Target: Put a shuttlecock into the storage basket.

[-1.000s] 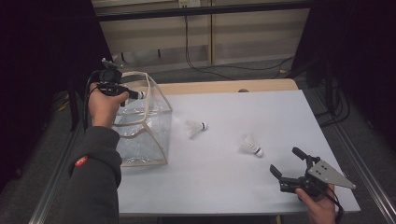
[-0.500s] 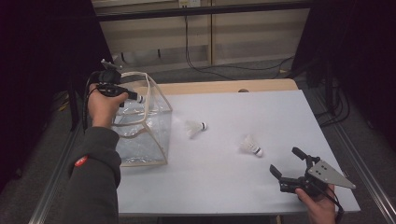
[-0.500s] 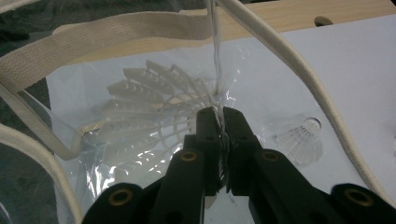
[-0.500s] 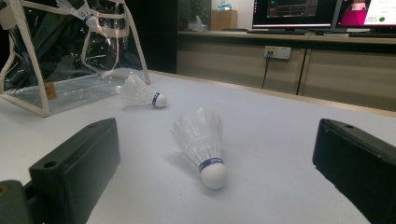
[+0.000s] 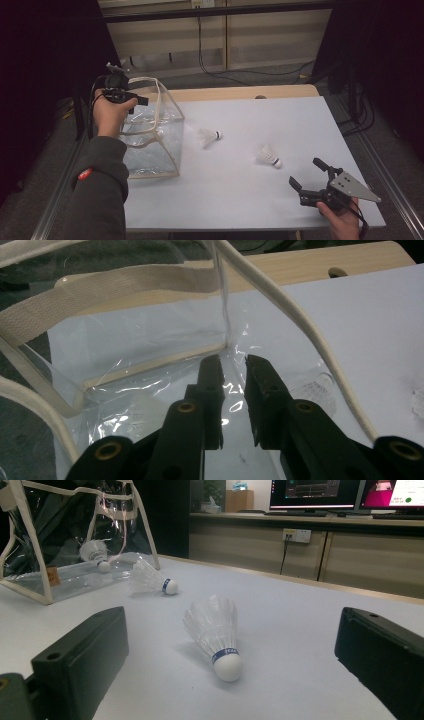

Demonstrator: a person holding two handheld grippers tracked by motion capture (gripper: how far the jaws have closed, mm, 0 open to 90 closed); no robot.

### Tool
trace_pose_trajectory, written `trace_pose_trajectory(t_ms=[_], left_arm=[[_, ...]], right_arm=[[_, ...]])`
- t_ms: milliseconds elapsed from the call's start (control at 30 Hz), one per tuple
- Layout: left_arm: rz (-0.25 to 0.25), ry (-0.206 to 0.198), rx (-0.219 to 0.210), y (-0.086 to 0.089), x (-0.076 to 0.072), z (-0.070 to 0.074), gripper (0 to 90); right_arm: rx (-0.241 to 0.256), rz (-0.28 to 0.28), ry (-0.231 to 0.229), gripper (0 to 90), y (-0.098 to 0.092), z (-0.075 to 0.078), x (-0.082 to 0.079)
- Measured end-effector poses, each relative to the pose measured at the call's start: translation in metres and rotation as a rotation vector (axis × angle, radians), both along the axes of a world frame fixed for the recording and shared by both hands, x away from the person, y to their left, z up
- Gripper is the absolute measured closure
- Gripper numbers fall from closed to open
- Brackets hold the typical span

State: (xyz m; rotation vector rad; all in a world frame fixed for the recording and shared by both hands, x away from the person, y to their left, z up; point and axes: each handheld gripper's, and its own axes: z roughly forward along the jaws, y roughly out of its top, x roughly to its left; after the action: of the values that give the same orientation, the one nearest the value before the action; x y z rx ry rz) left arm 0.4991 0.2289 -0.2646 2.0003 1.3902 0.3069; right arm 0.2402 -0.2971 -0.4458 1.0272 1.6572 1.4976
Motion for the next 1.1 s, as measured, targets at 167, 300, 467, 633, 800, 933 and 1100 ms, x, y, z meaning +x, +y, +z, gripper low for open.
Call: trace_pose_trajectory(t_ms=[167,300,467,633,800,933,1100], left_arm=[[-0.007,-0.005,-0.004,0.0,-0.003,0.004,73.0],[-0.011,-0.009,-0.01,0.0,-0.006,0.007,68.8],[-0.017,-0.011,-0.033,0.0,-0.011,0.012,62.9],[-0.02,-0.01,-0.048,0.0,-0.017,0.017,57.3],[-0.027,-0.014,-0.058,0.001,-0.022,0.022,52.4],[-0.036,-0.01,-0.07,0.0,-0.026,0.024,48.9],[-0.064,-0.007,-0.078,-0.004,-0.029,0.025,43.0]], right_arm=[[-0.001,-0.001,-0.004,1.0,0.0,0.0,0.0],[-0.001,0.0,-0.005,1.0,0.0,0.001,0.0],[-0.002,0.0,-0.004,1.0,0.0,0.001,0.0],[-0.005,-0.003,-0.005,1.0,0.0,0.001,0.0],[-0.003,-0.001,-0.007,1.0,0.0,0.001,-0.001],[-0.006,0.002,-0.011,1.0,0.001,0.002,-0.001],[-0.007,-0.001,-0.01,1.0,0.0,0.002,-0.001]])
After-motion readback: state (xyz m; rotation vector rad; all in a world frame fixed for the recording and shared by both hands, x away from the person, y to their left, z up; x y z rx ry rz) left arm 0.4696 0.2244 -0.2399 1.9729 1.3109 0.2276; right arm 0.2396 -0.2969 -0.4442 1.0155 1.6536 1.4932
